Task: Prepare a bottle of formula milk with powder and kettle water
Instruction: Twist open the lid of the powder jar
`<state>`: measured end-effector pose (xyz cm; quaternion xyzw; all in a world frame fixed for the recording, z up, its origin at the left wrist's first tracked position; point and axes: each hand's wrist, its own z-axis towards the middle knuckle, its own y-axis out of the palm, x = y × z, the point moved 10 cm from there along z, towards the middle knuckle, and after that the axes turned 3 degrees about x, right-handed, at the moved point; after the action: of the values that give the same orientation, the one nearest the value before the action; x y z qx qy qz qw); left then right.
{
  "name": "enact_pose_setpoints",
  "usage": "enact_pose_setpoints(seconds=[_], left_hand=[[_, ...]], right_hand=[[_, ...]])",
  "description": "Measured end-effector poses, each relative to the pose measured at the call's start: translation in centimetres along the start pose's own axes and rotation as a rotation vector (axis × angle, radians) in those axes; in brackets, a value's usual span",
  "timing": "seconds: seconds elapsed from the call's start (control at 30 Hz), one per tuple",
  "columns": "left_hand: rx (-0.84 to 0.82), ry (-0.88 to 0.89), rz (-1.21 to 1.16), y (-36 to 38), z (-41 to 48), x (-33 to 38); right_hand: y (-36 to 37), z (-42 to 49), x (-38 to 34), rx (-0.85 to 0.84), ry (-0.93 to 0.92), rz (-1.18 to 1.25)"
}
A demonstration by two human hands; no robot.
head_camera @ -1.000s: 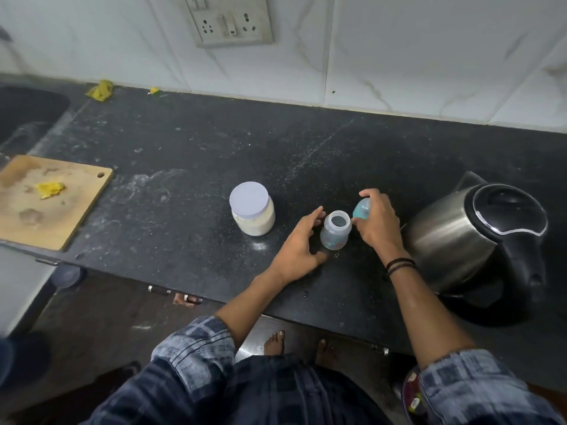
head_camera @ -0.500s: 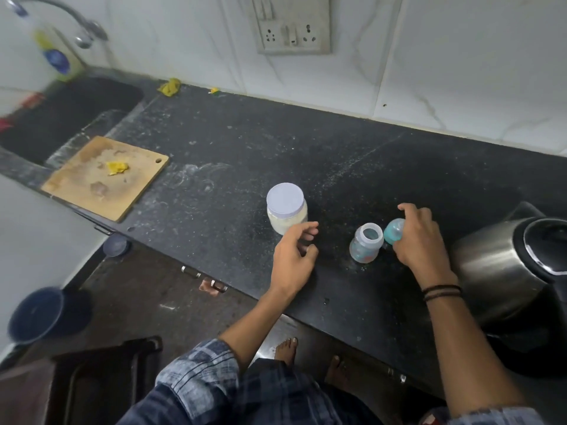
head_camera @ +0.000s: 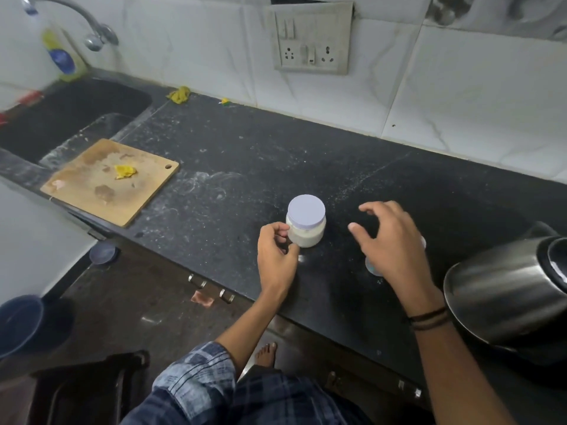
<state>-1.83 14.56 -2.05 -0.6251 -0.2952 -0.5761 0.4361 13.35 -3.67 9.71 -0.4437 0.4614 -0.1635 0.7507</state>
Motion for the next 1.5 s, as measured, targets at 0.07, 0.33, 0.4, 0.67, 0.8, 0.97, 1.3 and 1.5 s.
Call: enact_pose_setpoints(seconds=[0.07, 0.33, 0.4, 0.67, 0.8, 0.97, 1.3, 1.5], left_hand=[[-0.056, -0.001, 0.016, 0.0, 1.3, -0.4], [-0.421, 0.026, 0.184, 2.4, 4.7, -1.6], [-0.497, 0.03, 0.185, 3.3, 4.9, -1.5], [-0.562, 0.08, 0.038, 5.3, 5.8, -0.6], [-0.535, 0.133, 0.067, 5.4, 5.9, -1.1], [-0.527, 0.2, 0.087, 6.3, 6.7, -0.8], [-0.573, 0.095, 0.169, 6.6, 7.0, -2.9], [-0.556, 0.106, 0.183, 6.7, 7.3, -3.4]], right_hand=[[2.8, 0.3, -1.4, -0.069, 0.006, 0.002], [9.8, 2.6, -4.2, -0.19, 0.083, -0.024], [10.6, 3.0, -4.5, -0.2, 0.088, -0.065], [12.1, 3.9, -4.4, -0.207, 0.126, -0.15], [12.8, 3.9, -4.1, -0.183, 0.144, -0.106], [14.0, 3.4, -3.3, -0.116, 0.191, 0.091], [14.1, 3.2, -2.9, 0.08, 0.198, 0.243], [14.1, 3.4, -2.8, 0.09, 0.171, 0.25]])
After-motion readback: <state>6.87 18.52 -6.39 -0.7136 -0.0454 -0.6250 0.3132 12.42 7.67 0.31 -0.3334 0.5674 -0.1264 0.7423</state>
